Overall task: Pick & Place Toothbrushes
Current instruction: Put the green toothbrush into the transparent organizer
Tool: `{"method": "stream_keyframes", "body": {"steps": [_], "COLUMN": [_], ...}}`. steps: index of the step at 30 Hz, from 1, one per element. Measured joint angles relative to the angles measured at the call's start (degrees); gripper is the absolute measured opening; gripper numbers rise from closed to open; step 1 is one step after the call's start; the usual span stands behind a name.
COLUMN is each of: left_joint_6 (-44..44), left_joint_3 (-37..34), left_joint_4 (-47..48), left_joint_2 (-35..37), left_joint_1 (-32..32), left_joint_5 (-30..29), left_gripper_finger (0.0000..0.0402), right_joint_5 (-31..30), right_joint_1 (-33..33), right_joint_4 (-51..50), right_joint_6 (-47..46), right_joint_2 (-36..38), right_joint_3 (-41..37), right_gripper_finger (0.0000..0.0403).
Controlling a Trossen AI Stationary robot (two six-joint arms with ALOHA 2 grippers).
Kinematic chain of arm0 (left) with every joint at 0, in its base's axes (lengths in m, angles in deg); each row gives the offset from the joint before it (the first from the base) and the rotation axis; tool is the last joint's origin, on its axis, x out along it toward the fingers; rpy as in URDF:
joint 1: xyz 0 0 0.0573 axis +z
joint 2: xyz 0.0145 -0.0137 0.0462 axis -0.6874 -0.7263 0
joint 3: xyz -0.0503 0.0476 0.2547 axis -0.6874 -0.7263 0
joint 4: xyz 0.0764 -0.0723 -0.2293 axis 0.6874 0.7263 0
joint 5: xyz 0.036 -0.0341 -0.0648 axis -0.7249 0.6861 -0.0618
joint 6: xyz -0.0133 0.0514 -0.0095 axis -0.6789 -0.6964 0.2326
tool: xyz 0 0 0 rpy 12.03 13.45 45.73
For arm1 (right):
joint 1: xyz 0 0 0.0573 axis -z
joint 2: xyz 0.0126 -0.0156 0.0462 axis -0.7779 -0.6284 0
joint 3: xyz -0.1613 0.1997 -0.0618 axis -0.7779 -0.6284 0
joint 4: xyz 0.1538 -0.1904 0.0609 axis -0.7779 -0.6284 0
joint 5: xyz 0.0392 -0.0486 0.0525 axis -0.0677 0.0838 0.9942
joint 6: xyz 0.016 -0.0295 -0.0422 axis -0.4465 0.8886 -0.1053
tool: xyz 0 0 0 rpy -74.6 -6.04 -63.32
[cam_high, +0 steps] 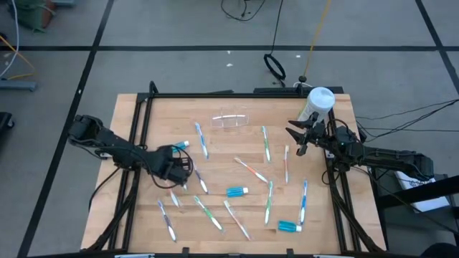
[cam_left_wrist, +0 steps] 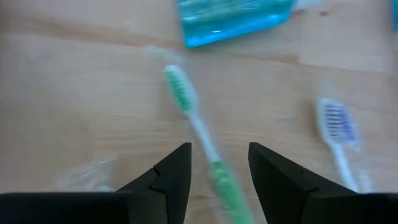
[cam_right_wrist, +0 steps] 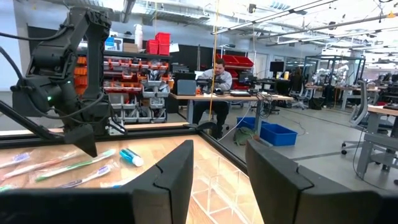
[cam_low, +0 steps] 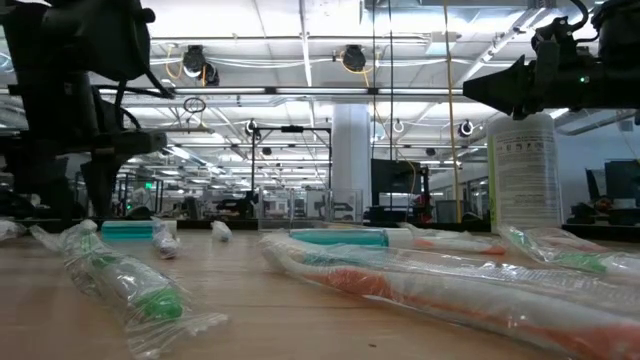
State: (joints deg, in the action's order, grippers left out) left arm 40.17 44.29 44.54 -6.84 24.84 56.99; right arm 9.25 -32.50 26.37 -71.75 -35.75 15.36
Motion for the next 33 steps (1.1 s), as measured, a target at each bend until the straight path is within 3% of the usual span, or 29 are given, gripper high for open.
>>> {"method": "stream_keyframes", "body": {"steps": [6,11,23,33], "left_joint_6": [-1.79,-2.40,-2.56,-11.18], "left_joint_3": [-1.05,-1.51,-1.55,-1.38], "left_joint_4": [-2.18,-1.53,-1.40,-9.25], "left_joint_2": [-0.57,-0.55,-0.55,-0.55], "left_joint_1": [1.36,1.14,0.27,0.46], "left_joint_5": [0.40,5.98,0.92,-0.35], "left_gripper_finger": [0.0166,0.0166,0.0166,0.0166], "right_joint_5": [0.00,-0.05,-0.17,-0.19], "right_joint_1": [0.00,-0.02,-0.02,-0.02], "right_joint_4": [0.00,-0.10,-0.07,-0.02], "right_joint_6": [0.00,0.22,0.66,0.71], "right_joint_2": [0.01,-0.28,-1.16,-1.16], "right_joint_3": [0.00,0.00,0.00,0.00], "right_gripper_finger": [0.0141,0.0141,0.0141,0.0141]}}
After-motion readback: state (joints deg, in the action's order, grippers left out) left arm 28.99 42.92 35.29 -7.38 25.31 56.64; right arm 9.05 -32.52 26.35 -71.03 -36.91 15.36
